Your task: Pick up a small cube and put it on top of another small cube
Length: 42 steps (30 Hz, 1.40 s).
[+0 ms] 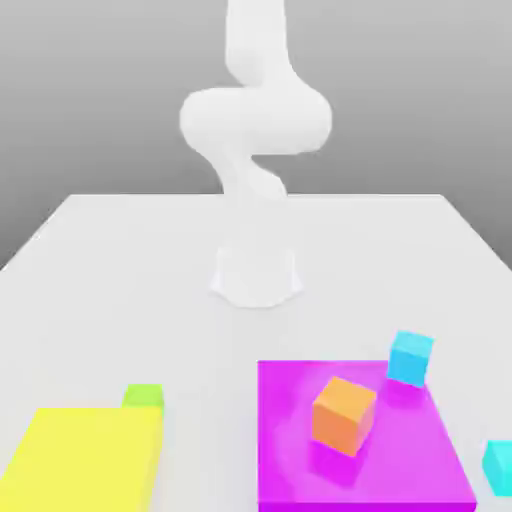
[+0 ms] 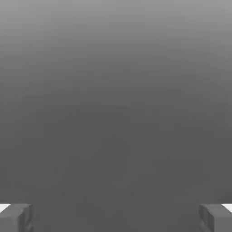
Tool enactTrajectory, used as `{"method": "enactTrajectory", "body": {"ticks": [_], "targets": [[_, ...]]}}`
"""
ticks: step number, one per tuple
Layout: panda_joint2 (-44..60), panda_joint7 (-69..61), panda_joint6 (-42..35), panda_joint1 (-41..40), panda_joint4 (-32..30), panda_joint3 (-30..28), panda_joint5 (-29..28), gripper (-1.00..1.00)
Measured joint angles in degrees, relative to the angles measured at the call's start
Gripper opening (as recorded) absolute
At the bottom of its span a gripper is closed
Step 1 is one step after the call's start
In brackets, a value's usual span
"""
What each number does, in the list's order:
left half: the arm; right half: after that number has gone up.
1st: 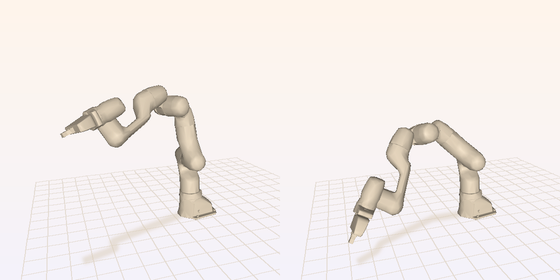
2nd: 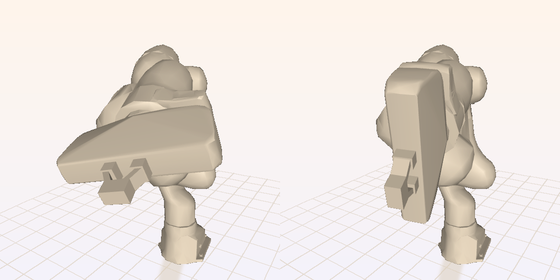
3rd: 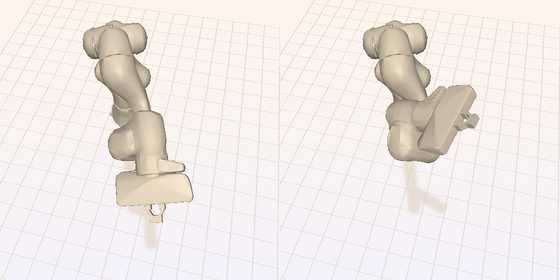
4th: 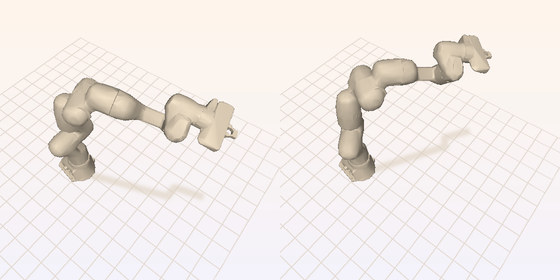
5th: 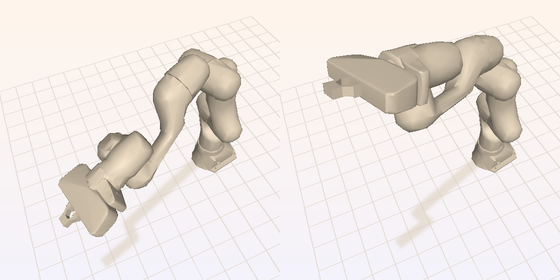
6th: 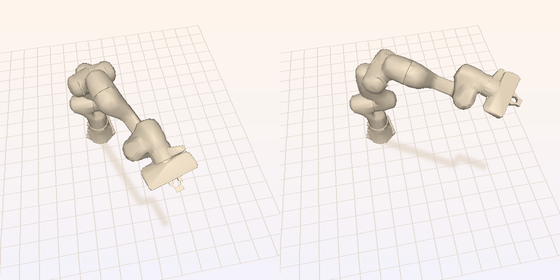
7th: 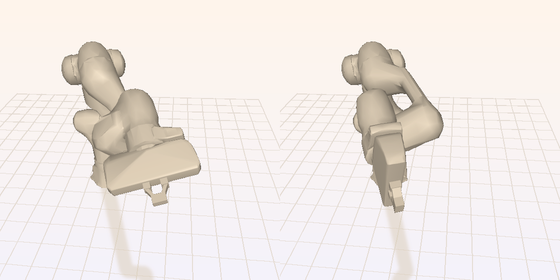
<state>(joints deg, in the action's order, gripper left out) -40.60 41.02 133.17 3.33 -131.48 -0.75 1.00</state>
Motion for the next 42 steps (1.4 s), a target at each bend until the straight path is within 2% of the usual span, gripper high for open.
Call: {"method": "enactTrajectory", "body": {"ticks": [9, 18, 24, 30, 34, 35, 42], "targets": [[19.10, -17.64, 5.10, 11.07, 1.07, -1.56, 3.77, 0.00], [37.77, -33.81, 10.14, 18.35, 2.11, 1.41, 5.87, 0.00], [50.04, -41.74, 13.75, 22.22, 2.72, 3.53, 3.20, 0.00], [62.18, -46.62, 17.47, 25.88, 3.42, 4.97, -3.40, 0.00], [70.50, -46.42, 23.08, 27.00, 5.07, 4.31, -5.44, 0.00], [71.92, -46.34, 24.18, 27.13, 5.38, 4.15, -5.61, -1.00], [71.94, -46.35, 24.09, 27.14, 5.37, 4.17, -5.65, -1.00]]}}
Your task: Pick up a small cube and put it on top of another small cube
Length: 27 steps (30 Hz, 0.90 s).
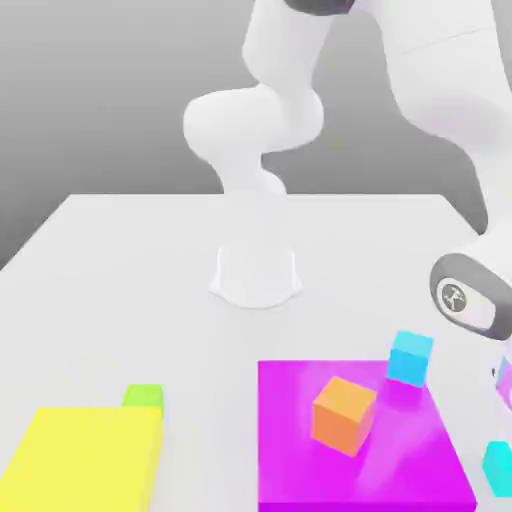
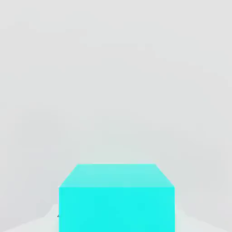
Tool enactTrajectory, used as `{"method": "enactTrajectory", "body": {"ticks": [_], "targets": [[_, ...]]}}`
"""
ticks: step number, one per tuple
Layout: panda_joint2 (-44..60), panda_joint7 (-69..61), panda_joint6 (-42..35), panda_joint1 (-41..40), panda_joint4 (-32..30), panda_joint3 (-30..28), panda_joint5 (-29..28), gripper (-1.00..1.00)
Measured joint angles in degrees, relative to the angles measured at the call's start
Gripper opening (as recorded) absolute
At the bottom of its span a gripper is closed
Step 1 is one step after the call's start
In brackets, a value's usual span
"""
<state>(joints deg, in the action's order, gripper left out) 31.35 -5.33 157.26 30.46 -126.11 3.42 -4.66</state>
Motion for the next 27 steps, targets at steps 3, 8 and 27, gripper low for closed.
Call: {"method": "enactTrajectory", "body": {"ticks": [3, 8, 27], "targets": [[-5.05, -0.51, -3.89, -0.40, -1.16, 0.55, 0.66, -1.00], [-14.92, -10.45, -8.65, -3.38, -6.52, 3.25, 4.31, -1.00], [-39.98, -46.79, -10.30, -5.57, -29.57, 2.89, 6.34, -1.00]]}}
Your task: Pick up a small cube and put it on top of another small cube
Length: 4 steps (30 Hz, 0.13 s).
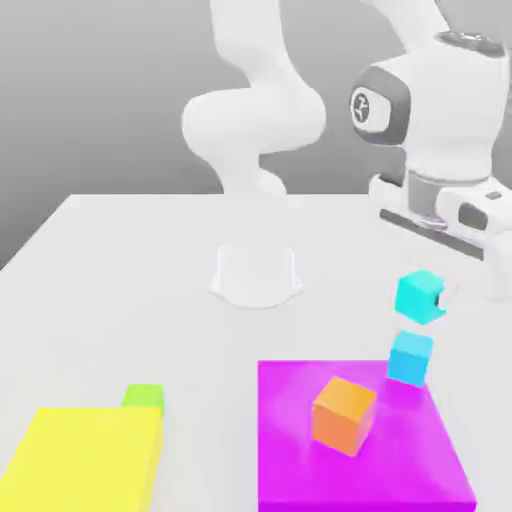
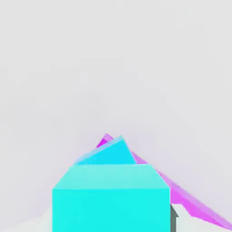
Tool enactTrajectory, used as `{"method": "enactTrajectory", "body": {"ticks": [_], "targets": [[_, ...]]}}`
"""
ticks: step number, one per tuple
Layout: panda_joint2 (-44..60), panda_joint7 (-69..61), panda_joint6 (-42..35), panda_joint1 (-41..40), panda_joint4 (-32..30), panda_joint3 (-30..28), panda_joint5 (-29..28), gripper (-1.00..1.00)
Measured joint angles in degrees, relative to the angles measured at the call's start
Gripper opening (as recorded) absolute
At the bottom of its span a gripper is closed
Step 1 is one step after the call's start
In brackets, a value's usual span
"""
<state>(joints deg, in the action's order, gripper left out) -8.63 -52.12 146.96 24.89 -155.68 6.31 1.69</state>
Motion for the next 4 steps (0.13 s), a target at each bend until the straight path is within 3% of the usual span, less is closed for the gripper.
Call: {"method": "enactTrajectory", "body": {"ticks": [1, 4], "targets": [[1.78, 0.13, 2.21, -0.07, -0.44, 0.05, -0.26, 1.00], [1.78, 0.13, 2.21, -0.07, -0.44, 0.05, -0.26, 1.00]]}}
